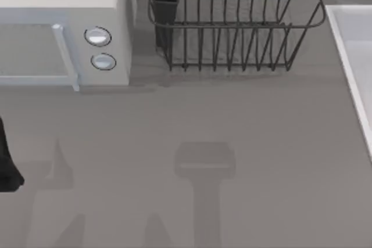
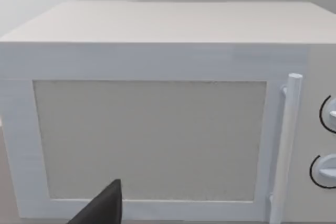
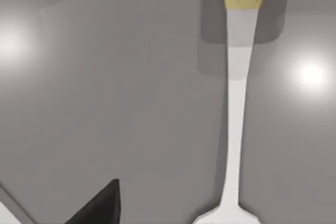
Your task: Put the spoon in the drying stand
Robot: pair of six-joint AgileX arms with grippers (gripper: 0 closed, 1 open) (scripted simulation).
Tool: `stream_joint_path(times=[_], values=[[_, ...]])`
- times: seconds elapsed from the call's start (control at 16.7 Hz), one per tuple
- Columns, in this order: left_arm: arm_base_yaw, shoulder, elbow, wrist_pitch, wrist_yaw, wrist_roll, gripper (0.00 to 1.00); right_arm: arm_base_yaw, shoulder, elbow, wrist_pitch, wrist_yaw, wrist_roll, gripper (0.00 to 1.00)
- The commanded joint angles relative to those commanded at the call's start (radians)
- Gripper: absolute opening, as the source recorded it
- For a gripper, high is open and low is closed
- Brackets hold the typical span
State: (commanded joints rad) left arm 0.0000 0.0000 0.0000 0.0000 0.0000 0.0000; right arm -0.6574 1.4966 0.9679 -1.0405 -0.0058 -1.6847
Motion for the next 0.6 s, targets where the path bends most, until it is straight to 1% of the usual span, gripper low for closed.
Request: stream_joint_path(times=[0.18,0.48,0.6], values=[[0.0,0.0,0.0,0.0,0.0,0.0,1.0,0.0,0.035,-0.041,0.069,0.0,0.003,1.0],[0.0,0.0,0.0,0.0,0.0,0.0,1.0,0.001,0.154,-0.173,0.336,0.0,0.007,1.0],[0.0,0.0,0.0,0.0,0.0,0.0,1.0,0.001,0.192,-0.215,0.41,0.0,0.007,1.0]])
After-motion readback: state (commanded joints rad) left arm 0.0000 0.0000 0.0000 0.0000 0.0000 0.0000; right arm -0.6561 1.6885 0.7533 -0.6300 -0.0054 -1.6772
